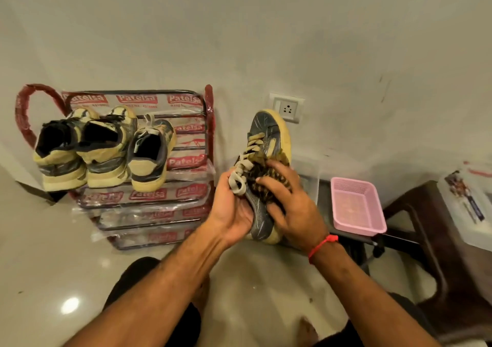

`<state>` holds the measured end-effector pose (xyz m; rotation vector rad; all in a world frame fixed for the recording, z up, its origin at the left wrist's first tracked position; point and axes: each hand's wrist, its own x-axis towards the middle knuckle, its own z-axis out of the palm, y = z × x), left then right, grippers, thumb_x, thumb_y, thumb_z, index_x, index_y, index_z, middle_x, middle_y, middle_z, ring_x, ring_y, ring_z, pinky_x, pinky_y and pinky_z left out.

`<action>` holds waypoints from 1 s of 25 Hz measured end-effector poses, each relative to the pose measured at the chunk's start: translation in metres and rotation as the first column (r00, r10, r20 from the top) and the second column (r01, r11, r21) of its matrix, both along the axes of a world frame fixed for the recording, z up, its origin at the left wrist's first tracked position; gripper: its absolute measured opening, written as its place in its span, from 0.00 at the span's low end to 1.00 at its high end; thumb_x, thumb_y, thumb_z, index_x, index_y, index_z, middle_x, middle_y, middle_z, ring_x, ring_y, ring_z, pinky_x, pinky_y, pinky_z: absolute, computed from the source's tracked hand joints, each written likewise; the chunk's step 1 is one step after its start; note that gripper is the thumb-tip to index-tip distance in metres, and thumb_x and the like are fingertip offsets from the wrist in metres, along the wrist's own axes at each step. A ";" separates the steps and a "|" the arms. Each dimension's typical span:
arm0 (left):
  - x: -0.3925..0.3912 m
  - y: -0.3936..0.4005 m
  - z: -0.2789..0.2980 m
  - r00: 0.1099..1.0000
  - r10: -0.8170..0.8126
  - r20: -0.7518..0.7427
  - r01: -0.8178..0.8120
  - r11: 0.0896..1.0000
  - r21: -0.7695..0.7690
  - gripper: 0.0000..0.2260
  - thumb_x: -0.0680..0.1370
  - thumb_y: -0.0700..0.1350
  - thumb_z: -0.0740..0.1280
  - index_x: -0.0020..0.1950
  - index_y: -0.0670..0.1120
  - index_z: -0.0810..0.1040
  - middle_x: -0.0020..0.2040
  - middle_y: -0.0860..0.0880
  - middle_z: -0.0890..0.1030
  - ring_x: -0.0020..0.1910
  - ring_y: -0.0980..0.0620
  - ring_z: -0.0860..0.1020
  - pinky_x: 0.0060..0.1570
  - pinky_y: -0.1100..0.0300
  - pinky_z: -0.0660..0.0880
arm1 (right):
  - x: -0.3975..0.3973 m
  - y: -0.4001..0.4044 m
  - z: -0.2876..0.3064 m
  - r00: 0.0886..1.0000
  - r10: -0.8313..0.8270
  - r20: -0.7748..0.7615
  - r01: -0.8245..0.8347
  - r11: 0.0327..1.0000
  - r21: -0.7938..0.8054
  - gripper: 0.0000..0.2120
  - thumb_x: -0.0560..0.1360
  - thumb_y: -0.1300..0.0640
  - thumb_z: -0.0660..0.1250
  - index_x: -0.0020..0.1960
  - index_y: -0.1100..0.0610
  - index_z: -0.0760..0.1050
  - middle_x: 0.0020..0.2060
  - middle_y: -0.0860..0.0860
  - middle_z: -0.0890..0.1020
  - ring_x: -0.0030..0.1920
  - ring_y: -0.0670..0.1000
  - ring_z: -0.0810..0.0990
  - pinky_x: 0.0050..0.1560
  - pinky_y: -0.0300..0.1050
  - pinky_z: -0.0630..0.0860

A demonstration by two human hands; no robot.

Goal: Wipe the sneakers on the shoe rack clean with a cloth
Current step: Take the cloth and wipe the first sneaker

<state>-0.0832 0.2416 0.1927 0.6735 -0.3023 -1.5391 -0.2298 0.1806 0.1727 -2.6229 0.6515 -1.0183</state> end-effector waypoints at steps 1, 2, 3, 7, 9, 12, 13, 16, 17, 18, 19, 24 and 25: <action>0.000 -0.003 -0.001 1.000 0.011 -0.004 -0.011 1.000 0.002 0.25 0.82 0.55 0.55 0.72 0.41 0.76 0.70 0.38 0.77 0.62 0.43 0.80 0.68 0.49 0.73 | 0.001 -0.009 0.004 1.000 -0.018 0.010 0.018 1.000 0.009 0.22 0.75 0.59 0.61 0.69 0.51 0.70 0.74 0.56 0.66 0.72 0.58 0.67 0.70 0.54 0.70; 0.001 -0.008 -0.004 0.999 0.038 -0.004 -0.038 0.999 -0.002 0.25 0.82 0.54 0.55 0.74 0.42 0.74 0.71 0.38 0.76 0.64 0.43 0.79 0.69 0.49 0.72 | 0.003 -0.019 0.007 0.998 -0.055 0.025 0.055 0.998 0.001 0.23 0.75 0.60 0.61 0.68 0.49 0.69 0.74 0.56 0.67 0.71 0.58 0.68 0.70 0.53 0.69; 0.003 -0.013 -0.005 0.998 0.067 0.002 -0.067 0.998 -0.018 0.26 0.82 0.54 0.55 0.75 0.42 0.73 0.72 0.39 0.76 0.65 0.43 0.77 0.70 0.49 0.71 | 0.006 -0.025 0.006 0.992 -0.114 0.048 0.114 0.993 -0.006 0.24 0.73 0.61 0.62 0.68 0.48 0.70 0.73 0.55 0.69 0.68 0.57 0.68 0.68 0.51 0.68; 0.000 -0.025 -0.022 0.995 0.095 0.040 -0.096 0.995 0.013 0.28 0.82 0.55 0.53 0.74 0.39 0.73 0.69 0.38 0.78 0.65 0.41 0.77 0.71 0.47 0.69 | 0.004 -0.007 -0.030 0.982 -0.129 0.135 0.127 0.992 0.025 0.24 0.70 0.63 0.65 0.65 0.49 0.72 0.68 0.56 0.70 0.65 0.57 0.70 0.67 0.49 0.71; -0.006 -0.024 -0.034 0.994 0.052 0.091 -0.058 0.996 0.074 0.28 0.82 0.57 0.53 0.74 0.39 0.73 0.69 0.37 0.78 0.66 0.40 0.77 0.72 0.45 0.68 | -0.006 -0.001 -0.047 0.996 -0.060 0.064 0.065 0.995 -0.076 0.22 0.71 0.59 0.64 0.65 0.49 0.72 0.66 0.55 0.68 0.65 0.58 0.71 0.65 0.47 0.70; -0.013 -0.020 -0.052 0.986 -0.025 0.166 0.005 0.993 0.121 0.24 0.84 0.54 0.56 0.72 0.41 0.75 0.68 0.37 0.78 0.65 0.41 0.77 0.71 0.44 0.69 | -0.019 -0.032 -0.052 0.980 -0.167 0.109 0.166 0.986 0.013 0.22 0.71 0.61 0.64 0.64 0.49 0.74 0.64 0.57 0.71 0.63 0.57 0.73 0.63 0.45 0.73; -0.014 -0.018 -0.050 0.983 -0.042 0.181 0.019 0.992 0.127 0.21 0.84 0.52 0.58 0.71 0.41 0.76 0.66 0.37 0.80 0.63 0.41 0.79 0.70 0.45 0.71 | -0.023 -0.041 -0.049 0.954 -0.244 0.174 0.226 0.967 0.118 0.23 0.71 0.64 0.65 0.64 0.50 0.76 0.63 0.57 0.72 0.62 0.54 0.74 0.63 0.43 0.74; -0.016 -0.019 -0.042 0.950 -0.049 0.307 0.002 0.988 0.153 0.15 0.85 0.46 0.62 0.65 0.39 0.79 0.56 0.40 0.85 0.53 0.46 0.84 0.62 0.49 0.77 | -0.035 -0.054 -0.049 0.903 -0.357 0.239 0.296 0.920 0.256 0.24 0.69 0.69 0.67 0.63 0.53 0.78 0.60 0.55 0.74 0.59 0.45 0.73 0.62 0.35 0.73; -0.015 -0.021 -0.041 0.913 -0.030 0.407 -0.041 0.985 0.166 0.13 0.84 0.46 0.63 0.61 0.39 0.81 0.52 0.41 0.86 0.51 0.46 0.84 0.59 0.49 0.79 | -0.036 -0.052 -0.051 0.911 -0.345 0.223 0.286 0.922 0.260 0.25 0.70 0.69 0.67 0.63 0.52 0.78 0.60 0.54 0.73 0.59 0.45 0.73 0.62 0.33 0.72; -0.016 -0.022 -0.042 0.844 -0.009 0.536 -0.101 0.979 0.175 0.12 0.83 0.46 0.65 0.57 0.39 0.82 0.50 0.42 0.87 0.50 0.46 0.85 0.57 0.49 0.80 | -0.035 -0.047 -0.054 0.924 -0.324 0.205 0.268 0.928 0.258 0.25 0.70 0.69 0.67 0.64 0.52 0.78 0.61 0.53 0.73 0.60 0.45 0.73 0.62 0.33 0.72; -0.018 -0.023 -0.044 0.738 0.006 0.674 -0.157 0.974 0.164 0.12 0.82 0.48 0.67 0.54 0.40 0.83 0.48 0.43 0.87 0.49 0.46 0.85 0.55 0.48 0.81 | -0.034 -0.043 -0.057 0.933 -0.302 0.194 0.251 0.935 0.250 0.25 0.70 0.69 0.67 0.64 0.51 0.77 0.62 0.53 0.72 0.61 0.46 0.73 0.63 0.34 0.72; -0.025 -0.016 -0.054 0.589 0.006 0.808 -0.155 0.982 0.106 0.19 0.78 0.61 0.68 0.49 0.45 0.84 0.46 0.44 0.86 0.48 0.44 0.84 0.54 0.42 0.80 | -0.022 -0.022 -0.064 0.875 -0.364 0.318 0.253 0.905 0.342 0.20 0.69 0.63 0.67 0.60 0.54 0.79 0.62 0.55 0.73 0.63 0.48 0.74 0.66 0.44 0.72; -0.022 -0.017 -0.054 0.646 0.012 0.763 -0.170 0.977 0.128 0.19 0.79 0.60 0.67 0.50 0.44 0.83 0.46 0.42 0.86 0.47 0.44 0.83 0.53 0.44 0.80 | -0.018 -0.013 -0.066 0.876 -0.348 0.335 0.238 0.914 0.328 0.20 0.67 0.62 0.67 0.59 0.55 0.80 0.61 0.56 0.73 0.64 0.47 0.73 0.66 0.42 0.71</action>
